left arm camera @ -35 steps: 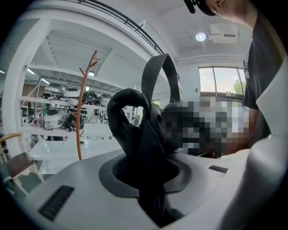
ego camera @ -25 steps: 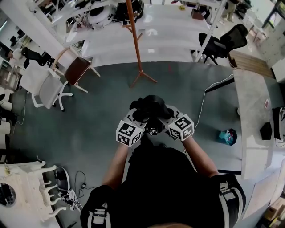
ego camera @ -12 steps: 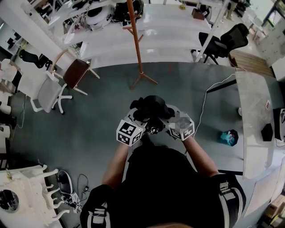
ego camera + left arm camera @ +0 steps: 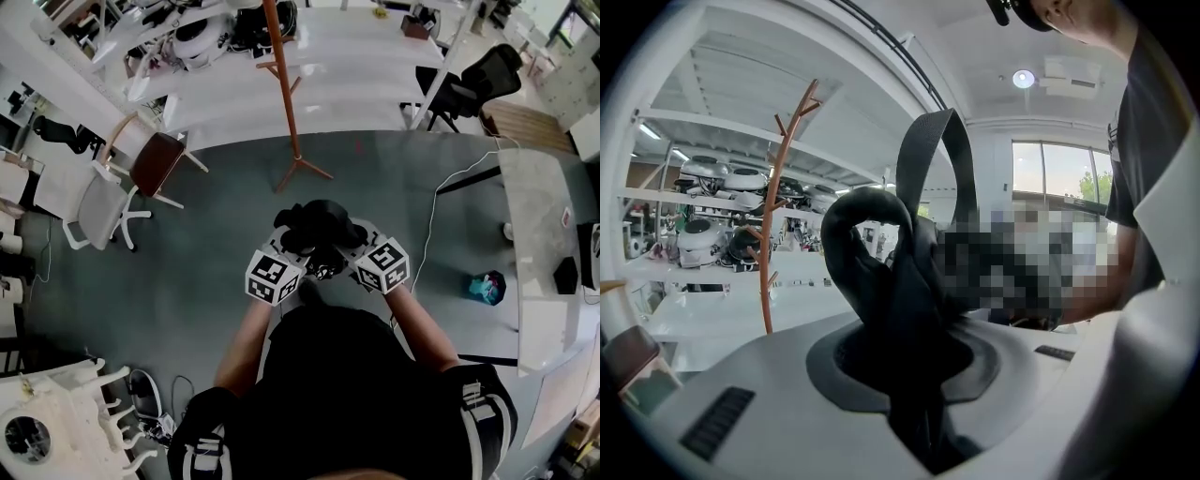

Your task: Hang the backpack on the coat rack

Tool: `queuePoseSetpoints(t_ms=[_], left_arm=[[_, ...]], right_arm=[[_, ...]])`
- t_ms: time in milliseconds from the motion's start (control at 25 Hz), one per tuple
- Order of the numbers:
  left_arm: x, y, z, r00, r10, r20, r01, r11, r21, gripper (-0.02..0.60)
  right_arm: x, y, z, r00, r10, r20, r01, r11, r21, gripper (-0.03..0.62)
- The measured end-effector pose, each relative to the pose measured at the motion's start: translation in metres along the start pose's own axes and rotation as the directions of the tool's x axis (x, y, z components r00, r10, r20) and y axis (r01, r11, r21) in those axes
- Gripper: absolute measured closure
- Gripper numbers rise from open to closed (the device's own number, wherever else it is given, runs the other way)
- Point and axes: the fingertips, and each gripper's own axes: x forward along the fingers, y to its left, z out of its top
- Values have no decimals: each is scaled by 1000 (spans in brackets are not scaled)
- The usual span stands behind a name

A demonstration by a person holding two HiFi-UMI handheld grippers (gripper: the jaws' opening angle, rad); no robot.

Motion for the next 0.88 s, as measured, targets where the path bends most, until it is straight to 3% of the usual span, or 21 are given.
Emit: queuePoseSetpoints(t_ms=[880], left_arm=[[-10, 88, 3, 1000, -13, -7, 13, 1000, -4, 489]], right_arm=[[87, -10, 21, 1000, -20, 8, 20, 1000, -9, 464]])
